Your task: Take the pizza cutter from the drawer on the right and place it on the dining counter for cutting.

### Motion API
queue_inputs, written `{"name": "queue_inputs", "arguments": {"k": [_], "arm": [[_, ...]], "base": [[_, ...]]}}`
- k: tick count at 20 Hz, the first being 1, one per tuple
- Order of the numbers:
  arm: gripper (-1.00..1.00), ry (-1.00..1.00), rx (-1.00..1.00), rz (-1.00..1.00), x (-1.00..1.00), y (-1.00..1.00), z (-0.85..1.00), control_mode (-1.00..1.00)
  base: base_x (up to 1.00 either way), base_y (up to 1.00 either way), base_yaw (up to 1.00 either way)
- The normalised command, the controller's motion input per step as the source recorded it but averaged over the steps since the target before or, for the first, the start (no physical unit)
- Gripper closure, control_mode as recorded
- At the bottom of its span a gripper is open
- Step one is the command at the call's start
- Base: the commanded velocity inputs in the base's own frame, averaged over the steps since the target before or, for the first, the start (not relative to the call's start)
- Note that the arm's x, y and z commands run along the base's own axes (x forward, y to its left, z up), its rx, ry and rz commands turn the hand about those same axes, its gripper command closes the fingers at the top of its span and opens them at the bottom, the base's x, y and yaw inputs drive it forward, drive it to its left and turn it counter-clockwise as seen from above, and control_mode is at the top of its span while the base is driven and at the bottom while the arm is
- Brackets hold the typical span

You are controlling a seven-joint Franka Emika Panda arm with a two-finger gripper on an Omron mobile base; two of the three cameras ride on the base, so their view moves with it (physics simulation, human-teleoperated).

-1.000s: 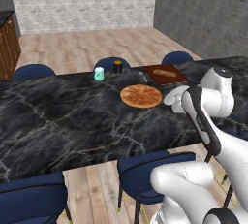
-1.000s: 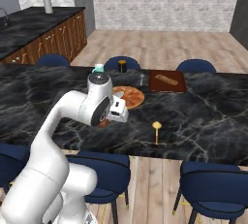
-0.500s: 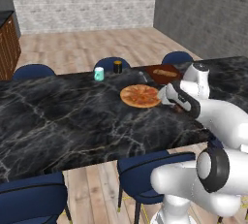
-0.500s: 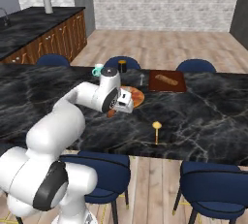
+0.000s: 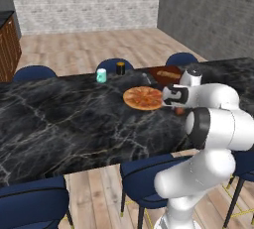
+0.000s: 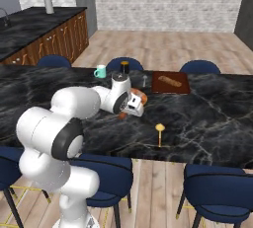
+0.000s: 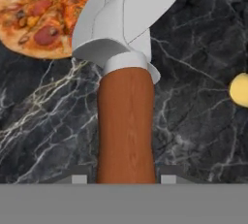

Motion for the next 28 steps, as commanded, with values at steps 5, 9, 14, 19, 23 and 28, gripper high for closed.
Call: {"name": "queue_inputs", "arguments": {"k": [5, 9, 14, 19, 23, 28], "arm": [[1.0, 0.0, 0.0, -0.06, 0.55, -0.16, -0.4, -1.0], [1.0, 0.01, 0.0, 0.0, 0.31, -0.09, -0.32, -1.0], [1.0, 0.01, 0.0, 0.0, 0.09, 0.0, -0.32, -1.0], [1.0, 0.0, 0.0, 0.0, 0.18, 0.0, -0.45, -1.0], [1.0, 0.0, 0.0, 0.0, 0.25, 0.0, -0.29, -1.0], [1.0, 0.0, 0.0, 0.0, 0.06, 0.0, -0.04, -1.0]], "base": [[0.0, 0.0, 0.0], [0.0, 0.0, 0.0], [0.0, 0.0, 0.0], [0.0, 0.0, 0.0], [0.0, 0.0, 0.0], [0.0, 0.0, 0.0]]}}
